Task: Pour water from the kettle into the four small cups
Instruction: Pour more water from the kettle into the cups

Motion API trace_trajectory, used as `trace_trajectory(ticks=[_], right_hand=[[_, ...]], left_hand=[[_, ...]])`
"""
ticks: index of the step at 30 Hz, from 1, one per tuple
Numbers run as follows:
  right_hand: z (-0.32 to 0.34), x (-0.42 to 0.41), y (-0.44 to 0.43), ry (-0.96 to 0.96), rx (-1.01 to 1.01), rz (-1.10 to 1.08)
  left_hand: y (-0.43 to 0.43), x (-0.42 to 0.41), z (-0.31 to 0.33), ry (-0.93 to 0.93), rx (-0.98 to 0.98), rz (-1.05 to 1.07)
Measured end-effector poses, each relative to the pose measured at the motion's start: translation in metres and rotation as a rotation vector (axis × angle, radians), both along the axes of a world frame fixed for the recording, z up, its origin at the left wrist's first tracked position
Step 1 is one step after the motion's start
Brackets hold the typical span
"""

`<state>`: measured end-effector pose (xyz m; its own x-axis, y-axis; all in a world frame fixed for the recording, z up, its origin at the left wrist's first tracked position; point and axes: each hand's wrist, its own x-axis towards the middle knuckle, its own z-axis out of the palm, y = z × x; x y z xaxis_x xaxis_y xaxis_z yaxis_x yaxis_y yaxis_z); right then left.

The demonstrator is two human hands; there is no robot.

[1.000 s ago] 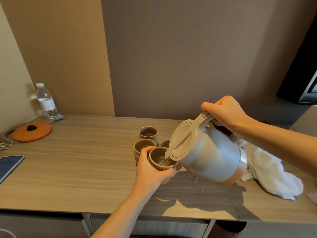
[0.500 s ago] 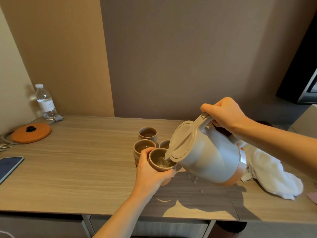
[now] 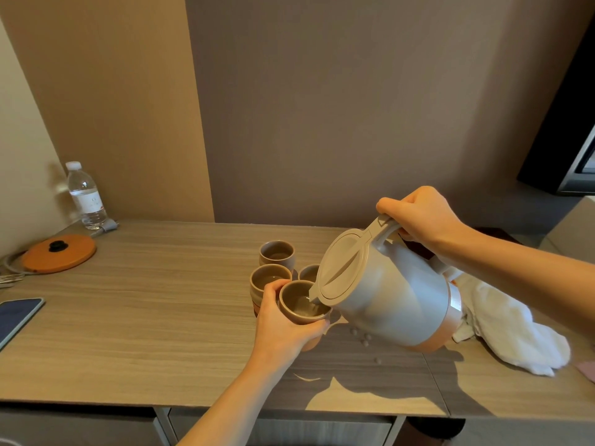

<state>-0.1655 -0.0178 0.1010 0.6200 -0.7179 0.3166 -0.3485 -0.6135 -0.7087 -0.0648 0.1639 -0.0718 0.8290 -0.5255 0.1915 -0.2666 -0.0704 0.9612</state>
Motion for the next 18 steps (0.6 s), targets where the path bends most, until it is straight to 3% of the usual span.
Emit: trace_trajectory(ticks=[11, 18], right_hand=[[-0.008, -0.007, -0.006, -0.052, 0.070, 0.029], [-0.016, -0.024, -0.009, -0.192, 0.264, 0.040]], left_hand=[[-0.002, -0.004, 0.000, 0.003, 0.032, 0.027], [-0.002, -0.006, 0.006, -0.006, 0.032, 0.062]])
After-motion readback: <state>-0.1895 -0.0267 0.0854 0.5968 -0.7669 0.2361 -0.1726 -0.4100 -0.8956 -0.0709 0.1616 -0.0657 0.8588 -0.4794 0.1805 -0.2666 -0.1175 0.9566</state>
